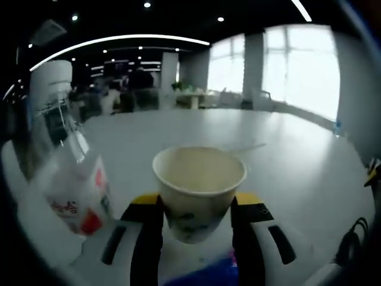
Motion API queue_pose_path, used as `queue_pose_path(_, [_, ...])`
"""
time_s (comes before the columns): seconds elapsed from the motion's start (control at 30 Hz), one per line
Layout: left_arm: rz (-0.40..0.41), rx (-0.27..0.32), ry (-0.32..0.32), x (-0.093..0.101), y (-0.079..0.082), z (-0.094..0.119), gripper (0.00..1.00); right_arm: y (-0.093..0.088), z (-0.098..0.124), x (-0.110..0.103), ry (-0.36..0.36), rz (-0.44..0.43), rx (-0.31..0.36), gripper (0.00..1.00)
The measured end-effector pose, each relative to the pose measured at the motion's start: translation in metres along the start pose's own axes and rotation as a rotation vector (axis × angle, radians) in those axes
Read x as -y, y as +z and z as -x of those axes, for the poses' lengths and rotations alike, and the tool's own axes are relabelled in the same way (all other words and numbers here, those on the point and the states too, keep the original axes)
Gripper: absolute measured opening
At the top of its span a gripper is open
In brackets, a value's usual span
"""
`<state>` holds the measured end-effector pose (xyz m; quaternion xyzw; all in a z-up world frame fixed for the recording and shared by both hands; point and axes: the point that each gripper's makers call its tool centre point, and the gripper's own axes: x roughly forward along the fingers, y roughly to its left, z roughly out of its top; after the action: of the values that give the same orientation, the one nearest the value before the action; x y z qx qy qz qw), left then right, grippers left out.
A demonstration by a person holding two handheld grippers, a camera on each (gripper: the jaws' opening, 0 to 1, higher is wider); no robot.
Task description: Arrange the tabletop items into an orderly group along one side of the table until the central work area is clear of visible clutter.
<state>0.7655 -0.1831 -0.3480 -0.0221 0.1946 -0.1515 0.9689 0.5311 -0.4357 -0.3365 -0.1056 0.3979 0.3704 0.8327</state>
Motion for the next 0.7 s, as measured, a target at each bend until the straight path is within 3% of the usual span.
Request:
queue_pose_path(0.4, [0.023,-0.062,0.012,-0.002,-0.019,0.001,0.42,0.000,0.000,-0.001,-0.001,-0.002,0.000,0.98])
queue_pose_path(0.7, [0.014,-0.070,0.011,-0.002,-0.021,0.003,0.44,-0.001,0.001,0.000,-0.005,-0.007,0.001,0.98])
